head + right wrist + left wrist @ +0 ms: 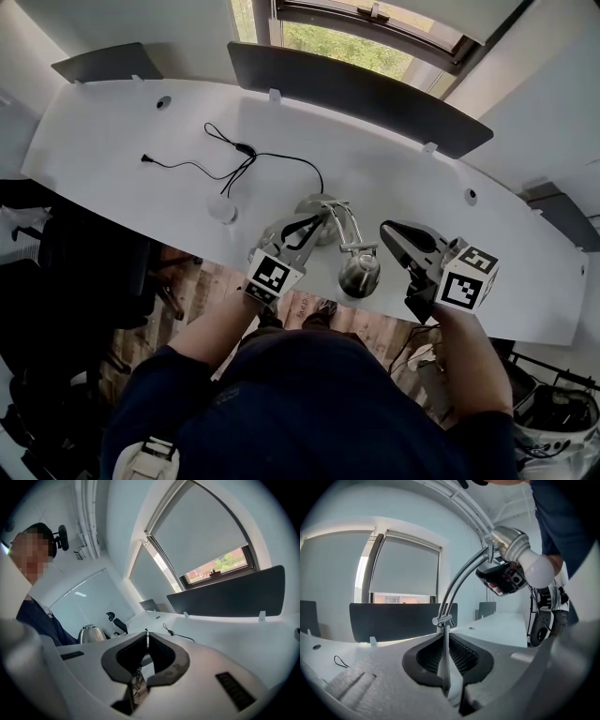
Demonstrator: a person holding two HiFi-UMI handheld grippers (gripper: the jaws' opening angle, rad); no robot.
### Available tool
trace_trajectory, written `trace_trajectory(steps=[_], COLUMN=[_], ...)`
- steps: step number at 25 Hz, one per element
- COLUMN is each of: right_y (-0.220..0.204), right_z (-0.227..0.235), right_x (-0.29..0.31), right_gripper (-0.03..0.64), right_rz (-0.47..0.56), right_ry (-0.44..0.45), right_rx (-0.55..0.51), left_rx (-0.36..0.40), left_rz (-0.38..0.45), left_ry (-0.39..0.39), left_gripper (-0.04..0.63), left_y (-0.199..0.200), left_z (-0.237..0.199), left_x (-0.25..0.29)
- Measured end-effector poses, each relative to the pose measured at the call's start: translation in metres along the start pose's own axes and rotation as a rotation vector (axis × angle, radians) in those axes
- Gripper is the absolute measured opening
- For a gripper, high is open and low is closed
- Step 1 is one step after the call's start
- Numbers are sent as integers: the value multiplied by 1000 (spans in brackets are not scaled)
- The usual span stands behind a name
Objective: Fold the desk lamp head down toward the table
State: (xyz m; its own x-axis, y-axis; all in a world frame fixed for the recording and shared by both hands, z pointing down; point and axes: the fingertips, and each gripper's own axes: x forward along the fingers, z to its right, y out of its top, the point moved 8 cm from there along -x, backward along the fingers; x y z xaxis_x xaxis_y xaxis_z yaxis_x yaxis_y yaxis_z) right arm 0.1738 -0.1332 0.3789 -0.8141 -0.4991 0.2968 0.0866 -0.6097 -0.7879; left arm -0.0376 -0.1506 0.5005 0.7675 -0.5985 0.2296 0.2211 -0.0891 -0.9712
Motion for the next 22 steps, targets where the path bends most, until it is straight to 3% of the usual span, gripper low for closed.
trace_trajectory(steps=[6, 13, 22], right_y=[10, 18, 19], right_z=[1, 7, 11], right_x=[10, 29, 41], right_gripper=[78, 124, 127], right_rz=[-94, -237, -393], right_ry=[74, 196, 258], right_rx=[112, 386, 430], left_rx=[12, 13, 110], left_rz=[-5, 8, 41], left_ry=[-18, -15, -66], left_gripper=[64, 118, 127], left_y=[-8, -1, -2], left_z=[-3, -8, -12], left_x=[8, 18, 37])
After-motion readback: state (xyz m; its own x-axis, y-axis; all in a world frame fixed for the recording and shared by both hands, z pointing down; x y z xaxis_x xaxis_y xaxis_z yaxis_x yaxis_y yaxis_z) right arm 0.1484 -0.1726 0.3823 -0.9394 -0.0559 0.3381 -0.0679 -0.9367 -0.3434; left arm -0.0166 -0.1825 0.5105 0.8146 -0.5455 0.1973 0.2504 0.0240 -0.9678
